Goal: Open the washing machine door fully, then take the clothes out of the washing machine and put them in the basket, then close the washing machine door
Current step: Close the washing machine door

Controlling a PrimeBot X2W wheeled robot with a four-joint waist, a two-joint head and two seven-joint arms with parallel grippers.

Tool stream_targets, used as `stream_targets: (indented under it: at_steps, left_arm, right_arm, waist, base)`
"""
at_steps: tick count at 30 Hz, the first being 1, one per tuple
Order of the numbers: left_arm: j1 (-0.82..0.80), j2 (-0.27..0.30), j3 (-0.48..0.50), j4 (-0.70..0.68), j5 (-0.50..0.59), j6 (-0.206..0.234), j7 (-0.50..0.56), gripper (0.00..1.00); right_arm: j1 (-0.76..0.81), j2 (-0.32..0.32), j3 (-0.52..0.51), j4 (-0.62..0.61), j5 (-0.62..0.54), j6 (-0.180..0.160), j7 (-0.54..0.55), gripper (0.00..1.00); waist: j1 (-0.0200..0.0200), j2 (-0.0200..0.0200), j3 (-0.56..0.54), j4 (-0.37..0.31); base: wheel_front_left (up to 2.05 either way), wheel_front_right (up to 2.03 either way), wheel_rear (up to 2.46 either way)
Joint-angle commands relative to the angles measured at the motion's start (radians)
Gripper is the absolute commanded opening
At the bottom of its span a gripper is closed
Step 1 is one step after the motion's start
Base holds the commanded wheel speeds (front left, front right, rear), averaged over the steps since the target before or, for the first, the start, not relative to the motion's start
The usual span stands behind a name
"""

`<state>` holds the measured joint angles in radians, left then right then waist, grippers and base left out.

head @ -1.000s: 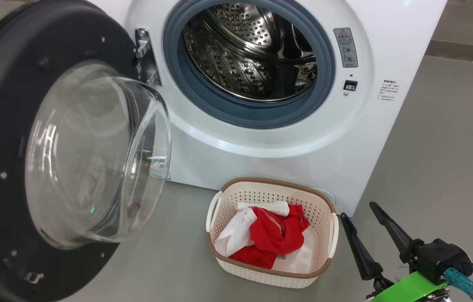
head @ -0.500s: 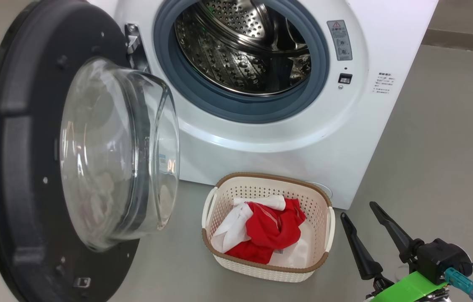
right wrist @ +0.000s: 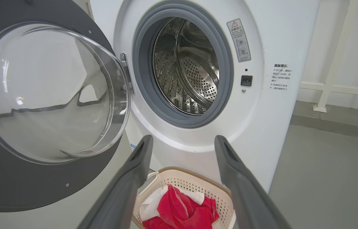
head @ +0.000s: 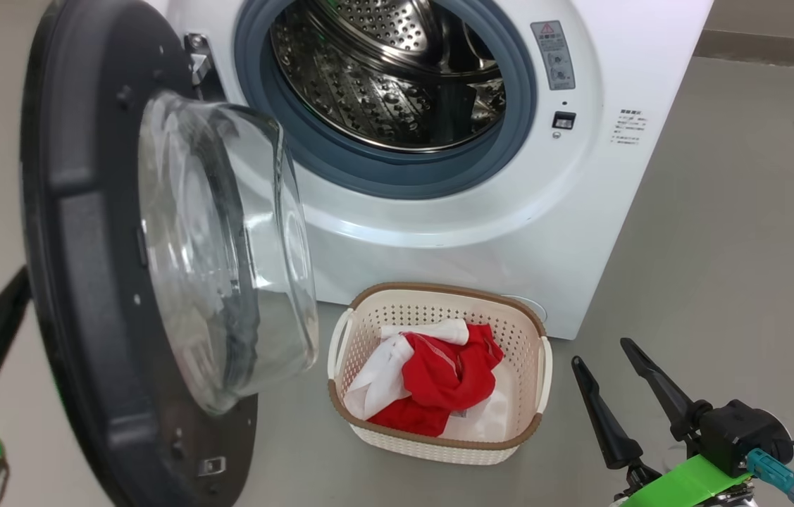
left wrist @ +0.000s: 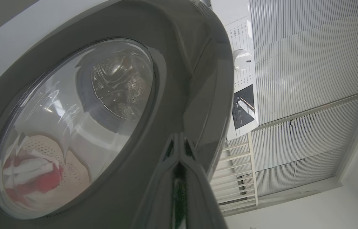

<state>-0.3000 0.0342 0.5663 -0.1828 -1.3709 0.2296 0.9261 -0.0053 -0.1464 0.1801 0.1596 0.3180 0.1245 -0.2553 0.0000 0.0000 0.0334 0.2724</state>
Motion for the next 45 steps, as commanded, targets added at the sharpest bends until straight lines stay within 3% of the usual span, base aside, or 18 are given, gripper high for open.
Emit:
stream_targets:
  at_steps: [1,23,33,39,40,41,42,45]
  left_arm:
    - [0.012,0.017,-0.006,-0.038,-0.015,0.004,0.003,0.00]
    - [0.150,0.016,-0.239,-0.117,-0.204,-0.002,-0.178,0.00]
    - [0.171,0.016,-0.273,-0.127,-0.202,-0.015,-0.216,0.00]
    - [0.193,0.041,-0.272,-0.123,-0.113,-0.053,-0.265,0.00]
    - [0.200,0.053,-0.266,-0.117,-0.055,-0.072,-0.306,0.37]
    - [0.205,0.062,-0.265,-0.112,-0.019,-0.082,-0.329,0.60]
    - [0.210,0.069,-0.267,-0.107,0.016,-0.092,-0.351,1.00]
    - [0.228,0.095,-0.287,-0.088,0.136,-0.136,-0.418,1.00]
  right_arm:
    - [-0.032,-0.004,0.020,-0.024,0.009,0.006,-0.006,1.00]
    - [-0.052,0.003,0.019,-0.025,0.011,0.006,-0.006,1.00]
    - [-0.055,0.004,0.016,-0.025,0.012,0.006,-0.006,1.00]
    - [-0.054,0.004,0.015,-0.022,0.013,0.006,-0.006,1.00]
    - [-0.052,0.005,0.015,-0.022,0.013,0.006,-0.006,1.00]
    - [-0.051,0.009,0.013,-0.020,0.018,0.006,-0.006,1.00]
    - [-0.049,0.014,0.010,-0.019,0.026,0.006,-0.006,1.00]
    - [-0.047,0.016,0.010,-0.017,0.034,0.006,-0.006,1.00]
  waist:
    - [0.0000,0.0000,0.001,-0.006]
    - [0.0000,0.0000,0.027,-0.104]
    - [0.0000,0.0000,0.034,-0.129]
    - [0.0000,0.0000,0.029,-0.135]
    - [0.0000,0.0000,0.026,-0.137]
    - [0.0000,0.0000,0.024,-0.137]
    - [0.0000,0.0000,0.023,-0.138]
    - [0.0000,0.0000,0.020,-0.138]
  base:
    - [0.00,0.00,0.00]
    - [0.00,0.00,0.00]
    - [0.00,0.00,0.00]
    - [0.00,0.00,0.00]
    - [0.00,0.00,0.00]
    - [0.00,0.00,0.00]
    - [0.00,0.00,0.00]
    - [0.00,0.00,0.00]
